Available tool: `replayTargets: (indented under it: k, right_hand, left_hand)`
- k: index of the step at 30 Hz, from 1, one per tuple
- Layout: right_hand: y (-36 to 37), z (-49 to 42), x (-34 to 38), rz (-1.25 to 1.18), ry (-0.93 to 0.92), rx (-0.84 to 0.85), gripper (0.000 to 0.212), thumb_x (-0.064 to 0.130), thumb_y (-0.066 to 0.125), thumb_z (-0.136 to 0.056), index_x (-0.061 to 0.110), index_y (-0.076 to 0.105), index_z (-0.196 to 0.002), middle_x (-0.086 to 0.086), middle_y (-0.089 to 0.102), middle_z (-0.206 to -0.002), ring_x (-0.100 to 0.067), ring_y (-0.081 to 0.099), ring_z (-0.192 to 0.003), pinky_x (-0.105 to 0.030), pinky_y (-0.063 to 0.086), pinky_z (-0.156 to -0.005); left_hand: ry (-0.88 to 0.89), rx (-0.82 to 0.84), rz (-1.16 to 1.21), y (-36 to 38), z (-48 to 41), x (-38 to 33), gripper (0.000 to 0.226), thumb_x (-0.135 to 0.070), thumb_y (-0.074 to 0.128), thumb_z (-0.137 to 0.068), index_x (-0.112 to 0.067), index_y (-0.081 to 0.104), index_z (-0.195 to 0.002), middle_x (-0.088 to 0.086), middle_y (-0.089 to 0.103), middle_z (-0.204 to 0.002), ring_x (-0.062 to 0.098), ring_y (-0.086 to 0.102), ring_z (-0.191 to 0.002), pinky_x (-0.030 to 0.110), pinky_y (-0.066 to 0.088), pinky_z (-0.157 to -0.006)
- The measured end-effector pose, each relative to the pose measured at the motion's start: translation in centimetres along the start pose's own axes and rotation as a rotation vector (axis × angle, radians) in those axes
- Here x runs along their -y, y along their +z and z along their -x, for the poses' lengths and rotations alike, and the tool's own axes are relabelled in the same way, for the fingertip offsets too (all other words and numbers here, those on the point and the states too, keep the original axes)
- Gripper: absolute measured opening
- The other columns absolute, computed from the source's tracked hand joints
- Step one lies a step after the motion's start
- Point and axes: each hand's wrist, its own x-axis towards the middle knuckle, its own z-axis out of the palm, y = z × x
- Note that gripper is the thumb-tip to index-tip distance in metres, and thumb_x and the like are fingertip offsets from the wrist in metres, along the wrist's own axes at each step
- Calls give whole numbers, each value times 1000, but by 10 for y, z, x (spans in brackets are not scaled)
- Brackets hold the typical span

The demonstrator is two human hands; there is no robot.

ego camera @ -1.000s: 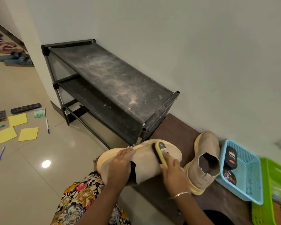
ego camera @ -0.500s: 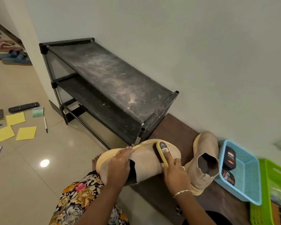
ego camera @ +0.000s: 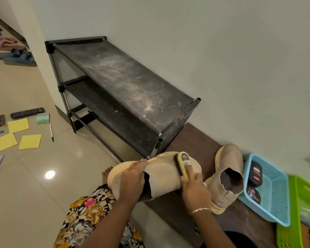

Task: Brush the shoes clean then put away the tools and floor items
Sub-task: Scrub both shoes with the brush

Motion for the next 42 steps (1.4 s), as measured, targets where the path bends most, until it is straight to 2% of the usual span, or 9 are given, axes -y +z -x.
replayTargets:
  k: [4, 11, 17, 22, 28, 34, 37, 39, 42]
  right_hand:
    - [-19, -12, -7, -40, 217, -63, 51, 39, 21, -99, 26, 10, -147, -11, 46, -125, -28, 54, -107, -38, 44, -88]
    - [12, 65, 78, -520, -332, 43, 43, 58, 20, -82, 54, 13, -125, 8, 47, -130, -12, 57, -105, -27, 48, -86]
    - [8, 2, 6, -11, -73, 38, 54, 49, 18, -96, 35, 3, -146, -8, 37, -135, -30, 56, -105, -39, 48, -82]
    - [5, 2, 17, -159, 182, -75, 53, 39, 21, -98, 25, 6, -147, -12, 45, -125, -31, 58, -98, -40, 51, -78]
    - [16, 62, 79, -441, -301, 53, 68, 59, 9, -81, 33, 14, -144, 2, 41, -133, -17, 56, -105, -29, 47, -84]
    - [-1, 5, 5, -36, 163, -47, 51, 39, 18, -99, 28, 6, -147, -11, 47, -121, -26, 61, -92, -37, 52, -71]
    - [4, 28, 39, -192, -140, -169, 56, 39, 27, -93, 21, 19, -145, -10, 55, -117, -23, 65, -74, -32, 48, -56]
    - [11, 52, 51, -353, -335, 65, 62, 50, 21, -85, 31, 18, -144, -2, 46, -127, -20, 61, -94, -31, 48, -75]
    - [4, 19, 19, -112, -150, 63, 56, 51, 18, -94, 32, 10, -146, -5, 42, -129, -26, 58, -102, -37, 48, -81]
  left_hand:
    - [-69, 8, 10, 2, -1, 1, 35, -4, 46, -79, -5, 70, -104, 10, 70, -105, 28, 66, -95, 31, 46, -90]
    - [-170, 25, -25, 1, -4, -6, 18, -1, 52, -84, 2, 69, -91, 19, 71, -86, 32, 63, -75, 29, 43, -65]
    - [-48, 23, -31, -3, 1, -6, 43, -9, 39, -75, -5, 71, -103, 12, 70, -103, 30, 67, -92, 36, 49, -86]
    - [-94, -17, -18, 2, -3, -8, 33, 2, 46, -84, -5, 70, -105, 12, 70, -106, 31, 66, -94, 36, 49, -87]
    - [-177, -13, -7, 2, -5, -7, 22, -4, 52, -87, -8, 69, -101, 13, 72, -90, 30, 66, -81, 35, 49, -72]
    - [-132, -11, -1, 4, -4, -4, 34, 6, 51, -84, -8, 69, -109, 11, 70, -106, 31, 64, -96, 34, 46, -87]
    - [-149, -26, 7, 5, -6, -7, 31, 2, 49, -84, -6, 69, -106, 13, 71, -101, 31, 65, -92, 35, 47, -82]
    - [-151, -30, 5, 3, -5, -8, 32, -1, 47, -83, -6, 69, -105, 14, 72, -97, 31, 66, -89, 34, 48, -78]
    - [-157, -10, 2, 0, -4, -6, 36, -6, 43, -83, -8, 69, -108, 11, 70, -106, 29, 64, -97, 31, 45, -87]
